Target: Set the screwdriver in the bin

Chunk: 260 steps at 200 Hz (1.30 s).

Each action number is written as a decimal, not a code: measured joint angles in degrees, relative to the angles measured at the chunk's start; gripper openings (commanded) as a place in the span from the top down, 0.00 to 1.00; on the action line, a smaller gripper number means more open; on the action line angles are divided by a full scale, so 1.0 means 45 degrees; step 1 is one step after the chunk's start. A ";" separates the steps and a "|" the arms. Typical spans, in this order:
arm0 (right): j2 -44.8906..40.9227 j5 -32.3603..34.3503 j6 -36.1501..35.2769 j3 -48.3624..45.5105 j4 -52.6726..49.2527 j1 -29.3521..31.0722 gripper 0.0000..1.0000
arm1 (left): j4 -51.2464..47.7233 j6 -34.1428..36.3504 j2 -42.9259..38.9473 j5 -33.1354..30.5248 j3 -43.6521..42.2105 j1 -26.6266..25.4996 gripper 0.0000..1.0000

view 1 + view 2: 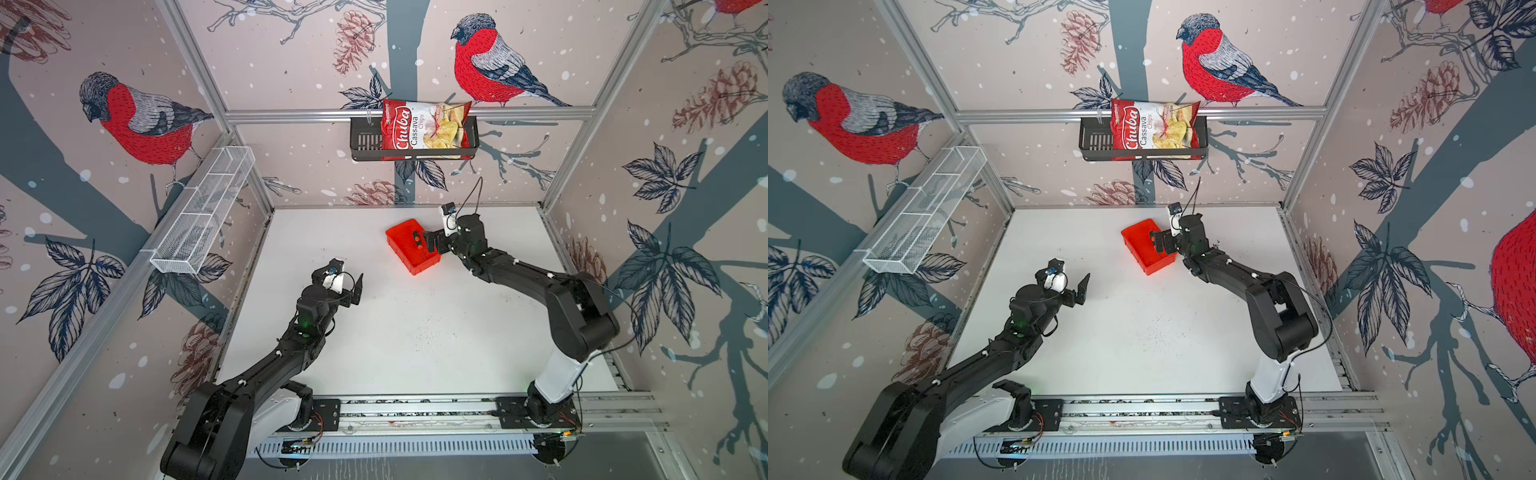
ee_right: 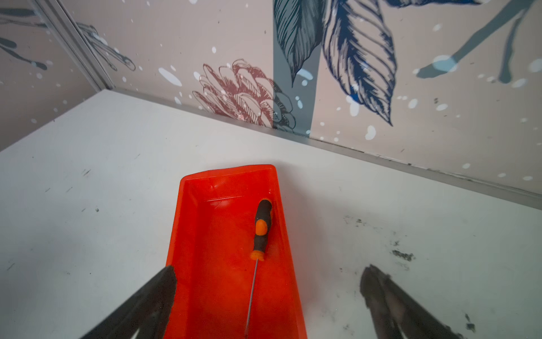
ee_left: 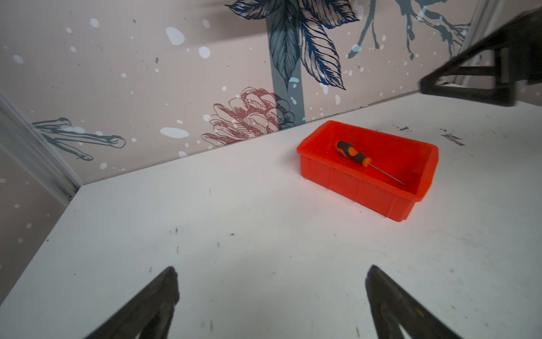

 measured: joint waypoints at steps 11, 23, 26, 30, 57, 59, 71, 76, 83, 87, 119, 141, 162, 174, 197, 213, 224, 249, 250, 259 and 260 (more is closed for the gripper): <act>-0.0748 0.0117 0.0044 -0.0942 0.0423 -0.0243 0.00 | 0.0350 -0.0121 0.0160 -0.0107 -0.0155 0.0350 0.02; -0.1559 0.0262 0.0223 -0.1957 0.0806 -0.0563 0.00 | 0.0777 -0.0296 0.0393 -0.0389 -0.0321 0.0685 0.02; -0.1744 0.0267 0.0219 -0.2186 0.0826 -0.0651 0.00 | 0.0903 -0.0301 0.0471 -0.0418 -0.0369 0.0772 0.02; -0.2035 0.0350 0.0219 -0.2521 0.0967 -0.0787 0.00 | 0.1054 -0.0335 0.0563 -0.0413 -0.0423 0.0879 0.02; -0.3730 0.0690 0.0223 -0.4473 0.1671 -0.1695 0.00 | 0.2030 -0.0563 0.1292 -0.0733 -0.0641 0.1331 0.02; -0.3852 0.0699 0.0223 -0.4619 0.1724 -0.1758 0.00 | 0.2098 -0.0563 0.1350 -0.0753 -0.0661 0.1350 0.02; -0.4512 0.0894 0.0223 -0.5353 0.1919 -0.2191 0.00 | 0.2511 -0.0583 0.1685 -0.0879 -0.0724 0.1452 0.02; -0.4809 0.0947 0.0214 -0.5693 0.2001 -0.2399 0.00 | 0.2710 -0.0583 0.1831 -0.1005 -0.0767 0.1491 0.02; -0.5168 0.1020 0.0209 -0.6135 0.2147 -0.2671 0.00 | 0.2992 -0.0588 0.2045 -0.1069 -0.0840 0.1515 0.02; -0.5348 0.1064 0.0204 -0.6348 0.2210 -0.2803 0.00 | 0.3147 -0.0593 0.2176 -0.1098 -0.0894 0.1545 0.02; -0.6533 0.1540 0.0170 -0.7980 0.2730 -0.4104 0.00 | 0.4362 -0.0617 0.3191 -0.1632 -0.1263 0.1676 0.02; -0.6703 0.1637 0.0175 -0.8835 0.3249 -0.4857 0.00 | 0.4993 -0.0520 0.3594 -0.1807 -0.1248 0.1734 0.02; -0.6504 0.1632 0.0219 -0.9447 0.4056 -0.5357 0.00 | 0.5707 -0.0277 0.4129 -0.2006 -0.1185 0.1894 0.02; -0.6217 0.1632 0.0272 -0.9758 0.4590 -0.5561 0.00 | 0.6154 -0.0282 0.4532 -0.2050 -0.1180 0.2021 0.02; -0.5542 0.1627 0.0588 -1.0146 0.5746 -0.5741 0.00 | 0.6858 -0.0282 0.5299 -0.2064 -0.1180 0.2200 0.02; -0.4998 0.1627 0.0699 -1.0248 0.6266 -0.5775 0.00 | 0.7237 -0.0296 0.5629 -0.2069 -0.1185 0.2414 0.02; -0.4726 0.1632 0.0889 -1.0176 0.6528 -0.5824 0.00 | 0.7728 -0.0335 0.5994 -0.2084 -0.1214 0.2521 0.02; -0.4119 0.1632 0.0894 -0.9792 0.7072 -0.5931 0.00 | 0.7975 -0.0418 0.6295 -0.2035 -0.1209 0.2589 0.02; -0.4090 0.1632 0.0894 -0.9782 0.7116 -0.5940 0.00 | 0.7985 -0.0432 0.6300 -0.2040 -0.1195 0.2594 0.01; -0.3832 0.1632 0.0889 -0.9758 0.7495 -0.5994 0.00 | 0.8063 -0.0447 0.6339 -0.2045 -0.1117 0.2618 0.02; -0.3808 0.1632 0.0889 -0.9758 0.7519 -0.5999 0.00 | 0.8063 -0.0447 0.6339 -0.2045 -0.1107 0.2618 0.02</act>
